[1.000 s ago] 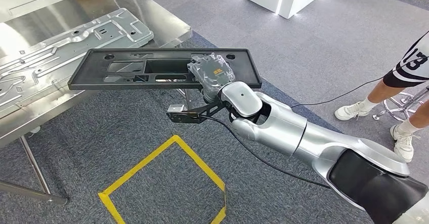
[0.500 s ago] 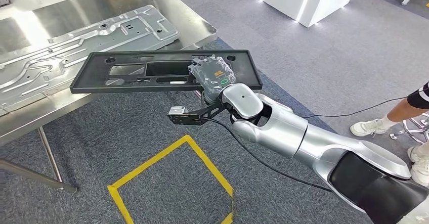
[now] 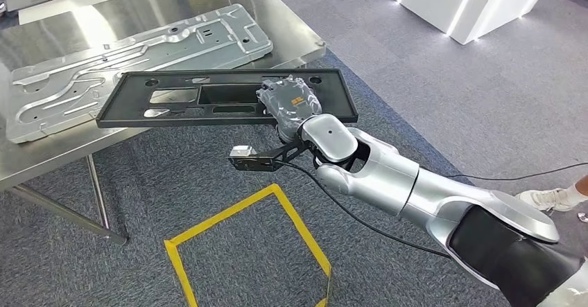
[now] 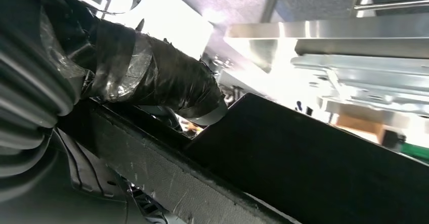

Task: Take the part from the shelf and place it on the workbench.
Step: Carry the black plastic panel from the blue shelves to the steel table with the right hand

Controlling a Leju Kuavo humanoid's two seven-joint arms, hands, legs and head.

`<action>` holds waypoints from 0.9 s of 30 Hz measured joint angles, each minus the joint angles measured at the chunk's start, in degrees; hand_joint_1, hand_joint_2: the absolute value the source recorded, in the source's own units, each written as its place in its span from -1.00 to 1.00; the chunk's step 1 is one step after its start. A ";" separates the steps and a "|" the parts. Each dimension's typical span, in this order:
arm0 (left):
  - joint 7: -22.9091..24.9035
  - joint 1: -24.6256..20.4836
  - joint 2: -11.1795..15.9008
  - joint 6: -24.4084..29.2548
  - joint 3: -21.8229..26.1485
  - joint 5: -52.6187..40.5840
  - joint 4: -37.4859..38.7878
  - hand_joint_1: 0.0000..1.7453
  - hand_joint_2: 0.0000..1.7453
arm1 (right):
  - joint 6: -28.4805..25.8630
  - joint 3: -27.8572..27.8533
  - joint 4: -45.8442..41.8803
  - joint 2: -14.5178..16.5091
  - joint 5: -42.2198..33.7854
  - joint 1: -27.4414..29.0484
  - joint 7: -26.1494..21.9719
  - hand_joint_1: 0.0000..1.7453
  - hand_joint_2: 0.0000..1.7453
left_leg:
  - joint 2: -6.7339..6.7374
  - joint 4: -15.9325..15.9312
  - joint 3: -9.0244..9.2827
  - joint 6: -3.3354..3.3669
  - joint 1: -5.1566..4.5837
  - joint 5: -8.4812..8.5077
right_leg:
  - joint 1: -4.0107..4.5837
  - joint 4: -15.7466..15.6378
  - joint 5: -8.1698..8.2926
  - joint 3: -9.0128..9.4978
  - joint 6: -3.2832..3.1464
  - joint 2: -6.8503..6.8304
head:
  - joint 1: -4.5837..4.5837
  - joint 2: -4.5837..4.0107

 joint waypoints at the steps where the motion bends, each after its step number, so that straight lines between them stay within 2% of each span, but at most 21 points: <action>1: 0.01 0.02 -0.01 0.05 0.00 0.11 0.00 -1.00 1.00 | 0.00 0.00 0.01 -0.01 0.02 -0.03 0.00 1.00 1.00 | 1.07 -4.07 2.01 0.12 -0.18 1.70 | 0.07 -0.05 -0.25 0.34 0.19 -0.49 | 0.00 0.00; 2: 0.01 -0.01 -0.01 0.09 0.00 0.17 0.00 -1.00 1.00 | 0.00 0.00 0.01 -0.01 0.04 -0.11 0.00 1.00 1.00 | 1.97 -7.41 3.69 0.41 -0.45 2.87 | 0.24 -0.05 -0.46 0.60 0.41 -0.93 | -0.04 -0.01; 3: -0.03 -0.05 0.00 0.14 0.01 0.18 0.00 -1.00 1.00 | 0.00 0.00 0.02 -0.02 0.06 -0.18 0.00 1.00 1.00 | 2.60 -9.43 4.69 0.78 -0.72 3.34 | 0.43 -0.09 -0.63 0.79 0.64 -1.36 | -0.04 -0.01; 4: -0.07 -0.08 -0.01 0.21 0.01 0.20 0.00 -1.00 1.00 | 0.00 0.00 0.02 -0.02 0.08 -0.23 -0.01 1.00 1.00 | 2.84 -10.09 4.98 1.15 -1.00 3.17 | 0.64 -0.15 -0.74 0.93 0.87 -1.79 | -0.06 -0.01; 6: -0.15 -0.11 0.01 0.42 0.02 0.27 0.00 -1.00 1.00 | 0.01 0.00 0.02 -0.01 0.11 -0.30 -0.10 1.00 1.00 | 1.62 -10.23 5.01 1.91 -0.99 3.22 | 0.70 -0.19 -1.08 1.17 1.46 -2.57 | -0.05 -0.01; 8: -0.17 -0.09 -0.01 0.63 0.02 0.31 0.00 -1.00 1.00 | 0.01 0.00 0.03 -0.01 0.14 -0.42 -0.19 1.00 1.00 | 0.54 -10.60 5.42 2.59 -0.81 3.26 | 0.44 1.42 -2.38 0.71 2.01 -1.05 | 0.04 0.00; 10: -0.18 -0.18 -0.03 0.71 0.02 0.31 0.00 -1.00 1.00 | 0.01 0.00 0.06 -0.01 0.18 -0.59 -0.20 1.00 1.00 | -0.41 -10.78 5.68 3.29 -0.77 3.26 | 0.30 7.58 -5.26 -2.33 2.08 1.67 | 0.26 -0.01; 12: -0.18 -0.28 -0.03 0.68 0.02 0.28 0.00 -1.00 1.00 | 0.03 0.02 0.20 -0.02 0.20 -0.46 -0.23 1.00 1.00 | -1.59 -10.71 5.70 3.77 -0.89 3.18 | 0.41 15.11 -7.72 -6.70 1.95 2.67 | 0.43 -0.01; 13: -0.17 -0.28 -0.03 0.64 0.02 0.27 0.00 -1.00 1.00 | 0.05 0.03 0.31 -0.02 0.21 -0.28 -0.26 1.00 1.00 | -2.28 -10.62 5.71 3.86 -0.96 3.11 | 0.47 16.83 -7.64 -8.04 1.88 2.80 | 0.47 0.00; 14: -0.17 -0.28 -0.03 0.62 0.02 0.25 0.00 -1.00 1.00 | 0.07 0.04 0.40 -0.03 0.21 -0.14 -0.29 1.00 1.00 | -3.01 -10.47 5.72 3.90 -1.01 3.04 | 0.51 16.58 -6.58 -8.41 1.77 2.87 | 0.49 0.00; 15: -0.16 -0.26 -0.03 0.61 0.02 0.23 0.00 -1.00 1.00 | 0.08 0.04 0.48 -0.03 0.21 -0.06 -0.32 1.00 1.00 | -3.73 -10.27 5.72 3.89 -1.03 2.92 | 0.53 14.24 -4.65 -7.71 1.60 3.02 | 0.53 0.00; 16: -0.15 -0.25 -0.03 0.61 0.02 0.23 0.00 -1.00 1.00 | 0.09 0.04 0.53 -0.04 0.21 -0.09 -0.33 1.00 1.00 | -4.44 -10.03 5.73 3.82 -1.04 2.76 | 0.55 10.38 -2.29 -6.19 1.36 3.51 | 0.55 0.00; 18: -0.14 -0.23 -0.05 0.59 0.02 0.25 0.00 -1.00 1.00 | 0.09 0.04 0.62 -0.03 0.24 -0.33 -0.33 1.00 1.00 | -5.62 -9.55 5.38 3.47 -1.05 2.48 | 0.36 3.68 0.31 -3.28 1.00 5.76 | 0.43 0.01; 19: -0.14 -0.24 -0.07 0.57 0.02 0.25 0.00 -1.00 1.00 | 0.09 0.04 0.66 -0.02 0.25 -0.42 -0.36 1.00 1.00 | -6.11 -9.41 5.14 3.17 -0.90 2.45 | 0.36 1.94 0.64 -2.50 0.94 6.56 | 0.39 0.00; 20: -0.14 -0.21 -0.08 0.54 0.02 0.26 0.00 -1.00 1.00 | 0.09 0.04 0.71 -0.01 0.26 -0.46 -0.39 1.00 1.00 | -6.60 -9.38 4.87 2.84 -0.72 2.49 | 0.43 1.48 0.41 -2.23 0.93 6.94 | 0.36 0.01; 21: -0.14 -0.16 -0.05 0.50 0.03 0.27 0.01 -1.00 1.00 | 0.10 0.04 0.73 0.00 0.27 -0.48 -0.42 1.00 1.00 | -7.19 -9.45 4.73 2.46 -0.60 2.59 | 0.47 1.21 0.53 -2.08 0.83 6.42 | 0.39 0.01; 22: -0.14 -0.03 -0.05 0.46 0.03 0.27 0.02 -1.00 1.00 | 0.10 0.04 0.75 0.01 0.27 -0.48 -0.42 1.00 1.00 | -7.03 -9.47 4.64 2.07 -0.49 2.55 | 0.45 0.90 0.63 -1.83 0.58 5.78 | 0.46 0.00; 23: -0.10 0.06 -0.06 0.41 0.04 0.29 0.03 -1.00 1.00 | 0.10 0.04 0.77 0.03 0.27 -0.52 -0.40 1.00 1.00 | -6.12 -9.10 4.46 1.68 -0.62 2.23 | 0.33 0.53 0.72 -1.50 0.29 5.19 | 0.32 0.00; 24: -0.06 0.08 -0.06 0.37 0.04 0.30 0.04 -1.00 1.00 | 0.10 0.04 0.80 0.05 0.28 -0.60 -0.38 1.00 1.00 | -4.64 -7.70 3.82 1.26 -0.68 1.37 | 0.16 0.15 0.81 -1.15 -0.03 4.49 | 0.17 0.00; 26: 0.03 -0.05 -0.08 0.27 0.04 0.32 0.04 -1.00 1.00 | 0.11 0.04 0.85 0.09 0.29 -0.68 -0.38 1.00 1.00 | -1.60 -1.84 0.98 0.58 -0.51 -1.49 | 0.15 -0.18 0.71 -0.63 -0.42 3.18 | -0.20 -0.01; 27: 0.03 -0.12 -0.07 0.22 0.04 0.32 0.04 -1.00 1.00 | 0.14 0.04 0.90 0.09 0.30 -0.62 -0.39 1.00 1.00 | -0.97 1.76 -0.92 0.33 -0.29 -2.84 | 0.16 -0.18 0.58 -0.50 -0.52 2.47 | -0.23 -0.01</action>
